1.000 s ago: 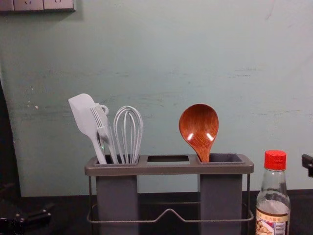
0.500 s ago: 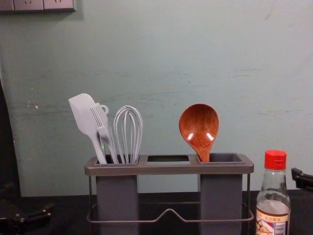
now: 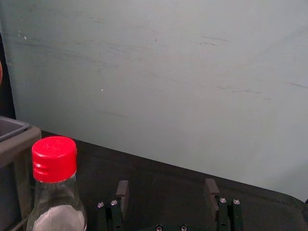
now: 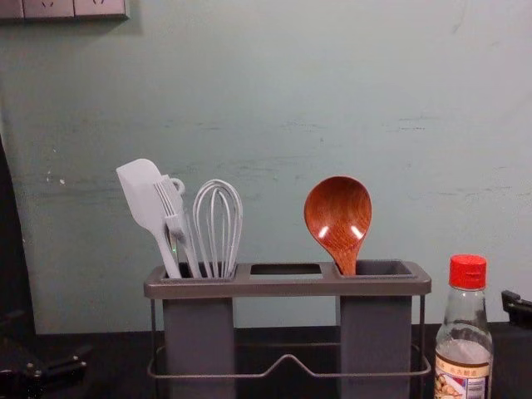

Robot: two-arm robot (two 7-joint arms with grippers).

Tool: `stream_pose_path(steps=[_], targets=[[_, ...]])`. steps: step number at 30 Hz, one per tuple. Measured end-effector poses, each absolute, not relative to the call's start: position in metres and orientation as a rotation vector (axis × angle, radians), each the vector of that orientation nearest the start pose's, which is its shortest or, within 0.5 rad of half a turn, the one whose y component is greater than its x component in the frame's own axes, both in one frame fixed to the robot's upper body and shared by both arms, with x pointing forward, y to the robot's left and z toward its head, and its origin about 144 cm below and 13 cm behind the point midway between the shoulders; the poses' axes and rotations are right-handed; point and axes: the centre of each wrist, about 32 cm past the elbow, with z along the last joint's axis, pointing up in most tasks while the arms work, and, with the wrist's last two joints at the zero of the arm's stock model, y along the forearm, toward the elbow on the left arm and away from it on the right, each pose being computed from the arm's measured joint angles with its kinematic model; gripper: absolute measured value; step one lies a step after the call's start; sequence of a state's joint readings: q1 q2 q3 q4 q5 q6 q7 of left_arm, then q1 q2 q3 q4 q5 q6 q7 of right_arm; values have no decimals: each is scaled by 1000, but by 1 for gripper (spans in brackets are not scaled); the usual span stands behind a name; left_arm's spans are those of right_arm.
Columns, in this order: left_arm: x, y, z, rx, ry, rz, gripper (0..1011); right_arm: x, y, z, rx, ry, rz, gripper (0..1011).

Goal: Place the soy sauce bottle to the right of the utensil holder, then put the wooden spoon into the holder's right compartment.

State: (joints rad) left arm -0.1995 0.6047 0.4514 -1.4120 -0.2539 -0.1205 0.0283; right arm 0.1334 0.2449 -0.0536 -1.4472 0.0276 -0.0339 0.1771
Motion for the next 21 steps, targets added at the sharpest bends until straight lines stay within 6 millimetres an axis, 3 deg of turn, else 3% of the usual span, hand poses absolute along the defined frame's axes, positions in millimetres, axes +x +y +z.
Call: stream_pose_path(steps=[21], targets=[[489, 310, 1140, 304, -285, 1248, 1000, 494, -296, 1154, -162, -181, -1344, 1002]])
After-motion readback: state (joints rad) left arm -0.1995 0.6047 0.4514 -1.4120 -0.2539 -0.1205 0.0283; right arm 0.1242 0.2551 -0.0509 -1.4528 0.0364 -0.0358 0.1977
